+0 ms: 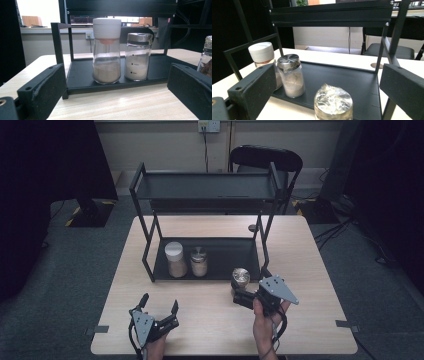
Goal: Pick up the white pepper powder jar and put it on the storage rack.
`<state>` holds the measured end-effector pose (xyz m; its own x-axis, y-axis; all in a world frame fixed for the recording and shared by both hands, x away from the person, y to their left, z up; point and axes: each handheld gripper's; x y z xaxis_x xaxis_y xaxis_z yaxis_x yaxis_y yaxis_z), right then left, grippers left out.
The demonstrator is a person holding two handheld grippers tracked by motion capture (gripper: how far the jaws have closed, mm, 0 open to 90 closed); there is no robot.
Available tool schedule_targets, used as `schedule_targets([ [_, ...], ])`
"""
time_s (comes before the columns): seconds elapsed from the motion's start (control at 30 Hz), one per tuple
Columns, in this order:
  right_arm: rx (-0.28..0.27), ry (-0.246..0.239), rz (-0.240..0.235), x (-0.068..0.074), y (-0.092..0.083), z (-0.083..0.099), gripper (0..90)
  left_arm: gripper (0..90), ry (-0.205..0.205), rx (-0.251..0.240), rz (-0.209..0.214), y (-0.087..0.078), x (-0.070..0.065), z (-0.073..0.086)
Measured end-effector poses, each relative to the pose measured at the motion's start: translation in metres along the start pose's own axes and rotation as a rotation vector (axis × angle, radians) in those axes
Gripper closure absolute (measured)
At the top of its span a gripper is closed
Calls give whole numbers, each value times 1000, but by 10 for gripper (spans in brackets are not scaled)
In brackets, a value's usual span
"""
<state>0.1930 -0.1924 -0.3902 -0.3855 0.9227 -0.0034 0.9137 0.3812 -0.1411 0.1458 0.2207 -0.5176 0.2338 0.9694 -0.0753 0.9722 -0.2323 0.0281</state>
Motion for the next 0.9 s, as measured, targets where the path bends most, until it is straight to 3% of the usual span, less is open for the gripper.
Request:
schedule_targets([
  [0.9,13,3,48,-13,-16,33,4,15,-1,2,0,0,0,0],
])
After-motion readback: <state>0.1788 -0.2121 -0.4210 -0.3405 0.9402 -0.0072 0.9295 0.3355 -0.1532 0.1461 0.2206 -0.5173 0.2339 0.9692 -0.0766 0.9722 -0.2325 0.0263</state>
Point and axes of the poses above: each handheld gripper's, and its own axes: y roughly forward along the jaws, z roughly out of its underside, x roughly to its left, and after that the axes turned 4 degrees about -y, right-handed
